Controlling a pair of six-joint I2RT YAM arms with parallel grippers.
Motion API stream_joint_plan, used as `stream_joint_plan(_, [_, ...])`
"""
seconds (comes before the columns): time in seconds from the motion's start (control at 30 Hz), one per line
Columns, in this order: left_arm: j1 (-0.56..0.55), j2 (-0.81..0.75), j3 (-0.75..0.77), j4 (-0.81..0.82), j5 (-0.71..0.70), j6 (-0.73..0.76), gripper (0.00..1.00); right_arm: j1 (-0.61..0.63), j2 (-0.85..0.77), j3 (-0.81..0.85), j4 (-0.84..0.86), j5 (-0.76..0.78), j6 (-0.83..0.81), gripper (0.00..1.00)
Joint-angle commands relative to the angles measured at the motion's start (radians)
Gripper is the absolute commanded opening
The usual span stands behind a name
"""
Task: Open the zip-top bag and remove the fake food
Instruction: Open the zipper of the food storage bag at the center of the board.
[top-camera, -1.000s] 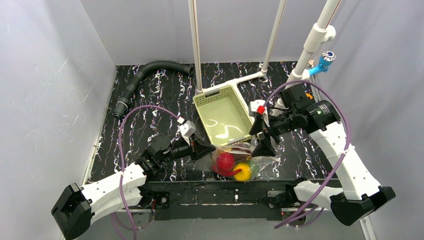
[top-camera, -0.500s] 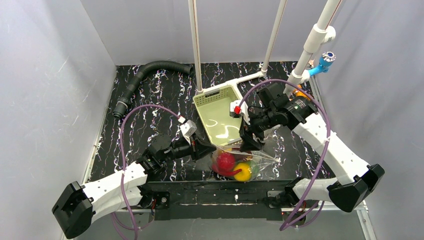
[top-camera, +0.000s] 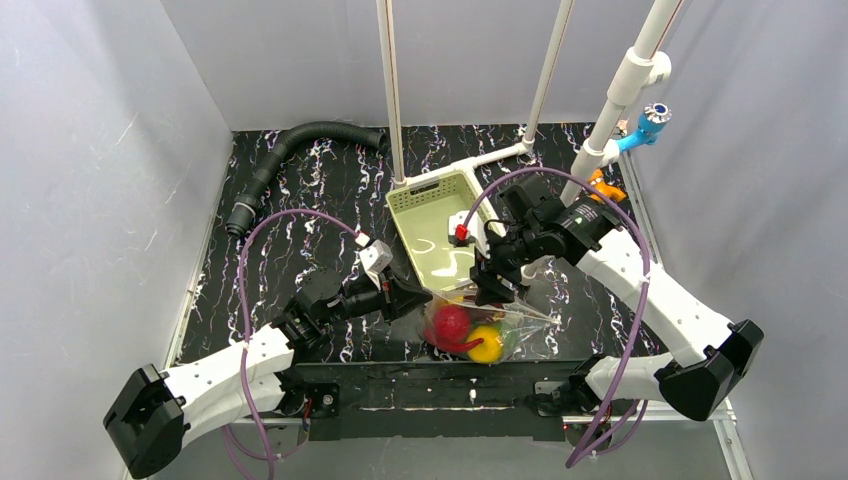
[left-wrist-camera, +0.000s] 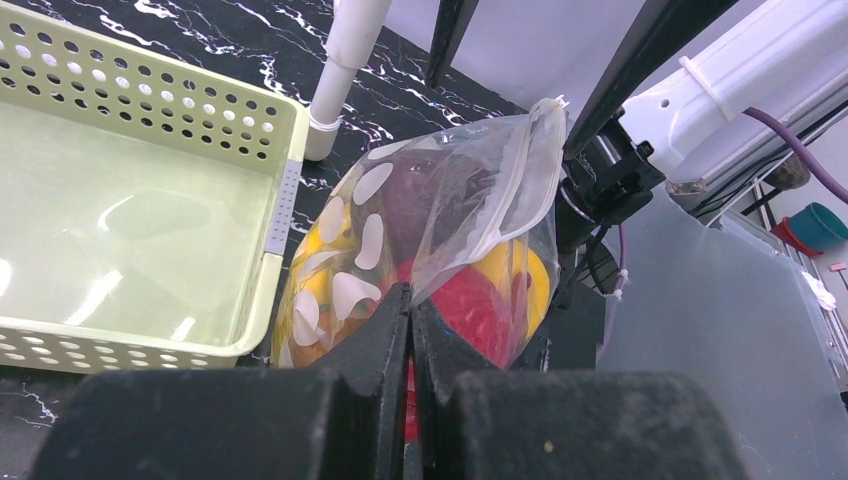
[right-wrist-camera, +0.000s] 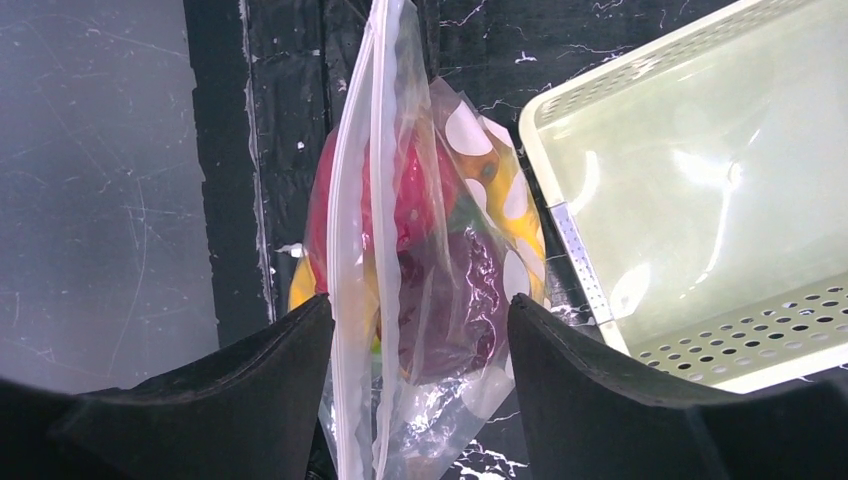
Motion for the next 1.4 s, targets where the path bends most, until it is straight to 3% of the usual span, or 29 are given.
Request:
stream_joint_plan(0.0, [0.002, -0.022, 0.033, 0.009, 0.005, 0.001, 0.0, 0.021, 0.009, -0.015, 0.025, 0.045, -0.013, 0.69])
stream_joint_plan(0.4, [0.004, -0.024, 0.03, 0.015, 0.002, -0.003, 0.0, 0.068, 0.01, -0.079, 0.078, 0.194, -0.015, 0.51])
stream_joint_plan(0.6, [0.003, -0.027, 0.025, 0.017, -0.001, -0.005, 0.0, 0.07, 0.005, -0.09, 0.09, 0.214, -0.003, 0.23])
stream_joint_plan(0.7, [0.003, -0.031, 0.024, 0.012, -0.009, -0.009, 0.0, 0.07, 0.001, -0.086, 0.084, 0.2, 0.0, 0.01])
stream_joint_plan(0.83, [0.004, -0.049, 0.023, -0.029, -0.064, -0.032, 0.02, 0.045, -0.023, -0.07, 0.064, 0.148, 0.004, 0.01])
stream_joint_plan(0.93, [0.003, -0.067, 0.016, -0.061, -0.117, -0.076, 0.29, 0.028, -0.045, -0.081, 0.048, 0.108, -0.002, 0.01])
stream_joint_plan(1.03, [0.004, -0.096, 0.009, -0.11, -0.193, -0.14, 0.66, 0.009, -0.066, -0.099, 0.045, 0.081, -0.006, 0.01])
stream_joint_plan(1.13, [0.005, -0.125, 0.027, -0.214, -0.283, -0.188, 0.96, -0.01, -0.081, -0.106, 0.046, 0.059, -0.008, 0.01])
stream_joint_plan(1.37, [0.058, -0.089, 0.122, -0.488, -0.387, -0.329, 0.98, -0.041, -0.1, -0.111, 0.04, 0.004, -0.01, 0.01])
